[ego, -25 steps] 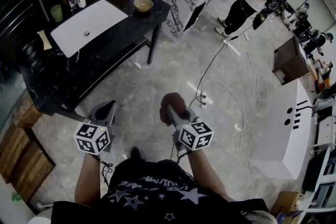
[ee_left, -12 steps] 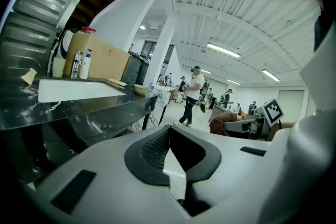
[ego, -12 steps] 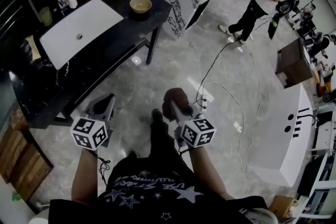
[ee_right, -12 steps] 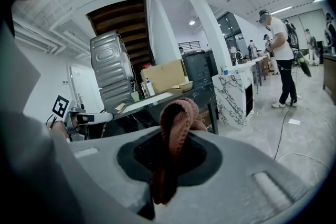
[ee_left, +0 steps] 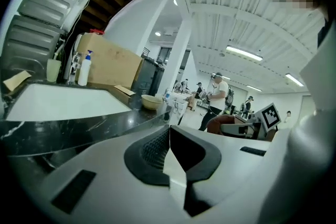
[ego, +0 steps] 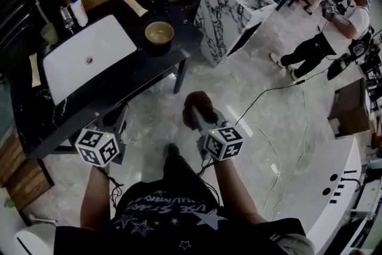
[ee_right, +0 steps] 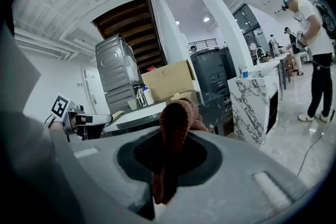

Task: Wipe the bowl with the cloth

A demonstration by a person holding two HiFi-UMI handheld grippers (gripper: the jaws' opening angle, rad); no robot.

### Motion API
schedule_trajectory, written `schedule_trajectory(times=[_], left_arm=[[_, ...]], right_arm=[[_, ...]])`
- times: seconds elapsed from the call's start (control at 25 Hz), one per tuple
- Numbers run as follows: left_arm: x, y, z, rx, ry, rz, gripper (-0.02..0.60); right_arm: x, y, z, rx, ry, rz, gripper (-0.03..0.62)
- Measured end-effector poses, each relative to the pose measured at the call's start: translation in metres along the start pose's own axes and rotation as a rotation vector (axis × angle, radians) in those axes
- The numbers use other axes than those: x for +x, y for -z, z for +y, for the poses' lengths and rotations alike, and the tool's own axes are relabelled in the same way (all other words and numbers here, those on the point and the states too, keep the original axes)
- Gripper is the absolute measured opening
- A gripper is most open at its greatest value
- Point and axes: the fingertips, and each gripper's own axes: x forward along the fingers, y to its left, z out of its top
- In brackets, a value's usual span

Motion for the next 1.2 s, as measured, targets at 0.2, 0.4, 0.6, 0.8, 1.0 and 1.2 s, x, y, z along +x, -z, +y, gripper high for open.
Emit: schedule_trajectory(times=[0.2, 0.4, 0.6, 0.8, 1.0, 1.2], left_arm=[[0.058, -0.022, 0.004, -0.034, -0.06, 0.004, 0.009], [0.102, -0.038, 0.013, -0.1, -0.096, -0.001, 0.009], [0.128, -0.054, 0.021, -0.176, -0.113, -0.017, 0.011], [0.152, -0.065, 0.042, -0.195, -0.126, 0.033, 0.114], [0.178, -0.074, 0.072, -0.236, -0.115, 0.087, 0.167], [0.213, -0.089, 0.092, -0.272, -0.032, 0.139, 0.172]], right_arm=[[0.038, -0.029, -0.045, -0.016, -0.071, 0.016, 0.054], [0.073, -0.048, -0.074, -0.027, -0.129, 0.018, 0.054], [0.096, -0.063, -0.089, -0.025, -0.162, 0.019, 0.054], [0.122, -0.067, -0.099, -0.007, -0.162, 0.033, 0.054], [0.145, -0.071, -0.097, -0.012, -0.131, 0.043, 0.054], [0.167, -0.092, -0.106, -0.024, -0.067, 0.022, 0.054]])
